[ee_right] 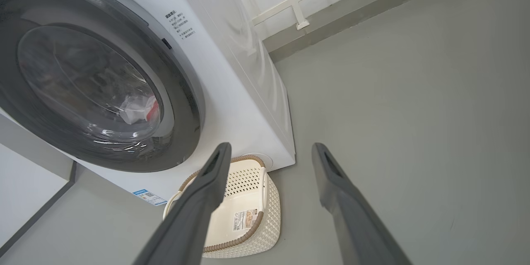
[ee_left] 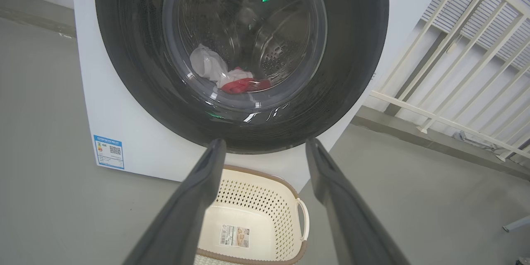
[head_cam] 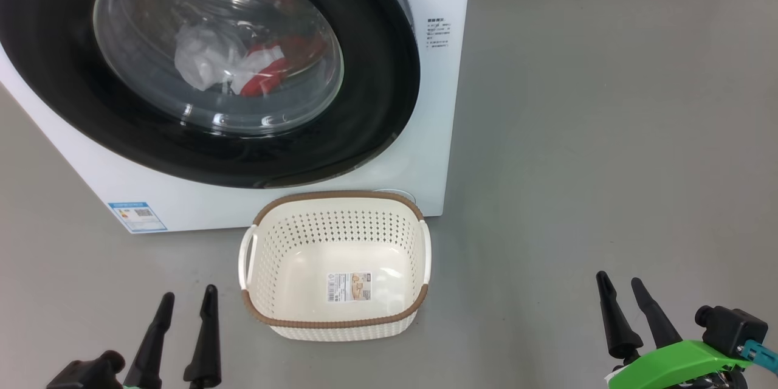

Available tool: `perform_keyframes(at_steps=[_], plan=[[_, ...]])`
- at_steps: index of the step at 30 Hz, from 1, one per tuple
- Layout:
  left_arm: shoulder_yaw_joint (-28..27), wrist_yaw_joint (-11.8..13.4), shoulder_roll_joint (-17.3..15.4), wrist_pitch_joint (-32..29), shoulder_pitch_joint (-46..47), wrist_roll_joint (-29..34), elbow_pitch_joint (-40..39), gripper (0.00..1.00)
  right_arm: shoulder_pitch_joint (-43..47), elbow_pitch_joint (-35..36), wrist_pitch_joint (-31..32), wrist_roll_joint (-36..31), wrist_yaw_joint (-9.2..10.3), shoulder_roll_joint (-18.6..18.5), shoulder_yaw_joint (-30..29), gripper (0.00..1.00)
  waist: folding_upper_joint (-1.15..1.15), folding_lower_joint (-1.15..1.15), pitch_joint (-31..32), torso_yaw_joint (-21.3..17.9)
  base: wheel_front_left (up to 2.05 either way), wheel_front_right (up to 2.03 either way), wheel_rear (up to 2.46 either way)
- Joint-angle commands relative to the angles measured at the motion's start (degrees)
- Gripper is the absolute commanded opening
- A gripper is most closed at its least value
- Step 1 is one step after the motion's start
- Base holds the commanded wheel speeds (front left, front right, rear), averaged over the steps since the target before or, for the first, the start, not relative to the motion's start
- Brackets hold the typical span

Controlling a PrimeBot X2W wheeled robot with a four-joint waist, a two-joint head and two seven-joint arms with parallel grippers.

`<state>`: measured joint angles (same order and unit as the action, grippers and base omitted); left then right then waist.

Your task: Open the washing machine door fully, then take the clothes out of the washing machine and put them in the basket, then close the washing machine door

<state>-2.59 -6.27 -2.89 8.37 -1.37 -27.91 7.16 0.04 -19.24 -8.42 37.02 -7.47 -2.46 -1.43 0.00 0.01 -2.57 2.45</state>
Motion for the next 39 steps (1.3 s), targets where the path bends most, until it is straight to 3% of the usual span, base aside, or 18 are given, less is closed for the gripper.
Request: perform_keyframes(at_steps=[1, 25, 39], plan=[[-1.23, -0.23, -1.12, 1.05, 0.34, 2.79, -2.13, 1.00, -0.55, 1.54, -1.05, -2.52, -0.02, -0.86, 0.69, 1.00, 0.00, 0.00, 0.01, 0.11, 0.00, 0.00, 0.00], [-1.52, -1.13, -1.18, 5.14, -0.44, 17.54, -3.16, 1.00, 1.48, 1.73, -5.10, -16.02, -0.02, -0.79, -1.58, 1.00, 0.00, 0.00, -1.11, 0.75, 0.00, 0.00, 0.00], [-0.37, -1.21, -2.31, 6.63, -0.30, 19.73, -0.88, 1.00, 2.27, 1.54, -6.58, -21.24, -0.02, -0.70, -3.12, 1.00, 0.00, 0.00, -1.84, 0.88, 0.00, 0.00, 0.00]])
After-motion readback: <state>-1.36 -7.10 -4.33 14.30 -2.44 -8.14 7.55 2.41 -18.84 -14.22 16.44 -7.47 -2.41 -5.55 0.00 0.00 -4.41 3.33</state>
